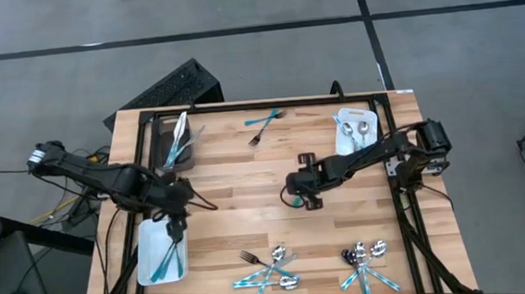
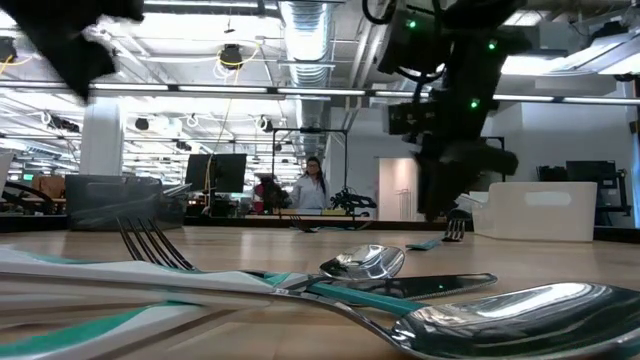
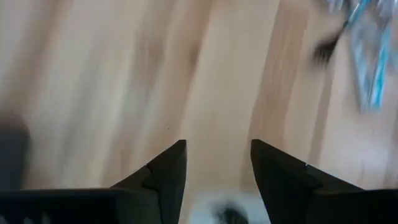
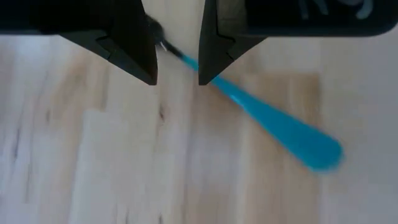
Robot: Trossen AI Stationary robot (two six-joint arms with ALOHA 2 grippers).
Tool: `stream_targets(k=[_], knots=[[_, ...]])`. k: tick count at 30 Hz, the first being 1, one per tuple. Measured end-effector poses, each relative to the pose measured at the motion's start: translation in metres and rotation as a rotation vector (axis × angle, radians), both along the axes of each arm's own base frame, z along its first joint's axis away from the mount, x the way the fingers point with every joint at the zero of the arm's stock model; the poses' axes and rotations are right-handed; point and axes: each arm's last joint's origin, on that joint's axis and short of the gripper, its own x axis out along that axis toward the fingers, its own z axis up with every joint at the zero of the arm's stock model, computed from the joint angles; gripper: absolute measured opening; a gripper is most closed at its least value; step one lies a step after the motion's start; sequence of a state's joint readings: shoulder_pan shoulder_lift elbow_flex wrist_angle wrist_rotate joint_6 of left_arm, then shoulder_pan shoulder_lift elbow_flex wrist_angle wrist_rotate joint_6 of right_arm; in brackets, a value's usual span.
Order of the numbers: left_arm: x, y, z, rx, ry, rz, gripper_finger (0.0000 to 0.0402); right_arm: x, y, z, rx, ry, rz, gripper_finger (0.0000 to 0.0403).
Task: Sort silverware by color (type)
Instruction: Put the blue fork into the left white bin
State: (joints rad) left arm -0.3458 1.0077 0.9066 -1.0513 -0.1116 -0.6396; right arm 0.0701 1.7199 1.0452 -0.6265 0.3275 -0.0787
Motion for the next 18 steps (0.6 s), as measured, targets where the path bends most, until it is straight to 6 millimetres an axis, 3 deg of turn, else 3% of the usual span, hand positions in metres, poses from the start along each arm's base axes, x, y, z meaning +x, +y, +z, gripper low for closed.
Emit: stream_targets(k=[5,9,18], knots=[[0.021,0.001,0.02,0.195,-0.296,-0.053,0.016,-0.004,-0.016,0.011,0.075,0.14,0.072,0.0137],[0.036,0.005,0.027,0.237,-0.411,-0.077,0.016,-0.006,-0.034,0.01,0.215,0.164,0.14,0.0126],[0.064,0.011,0.005,0.349,-0.319,-0.018,0.016,-0.009,-0.056,0.007,0.263,0.155,0.163,0.0118]])
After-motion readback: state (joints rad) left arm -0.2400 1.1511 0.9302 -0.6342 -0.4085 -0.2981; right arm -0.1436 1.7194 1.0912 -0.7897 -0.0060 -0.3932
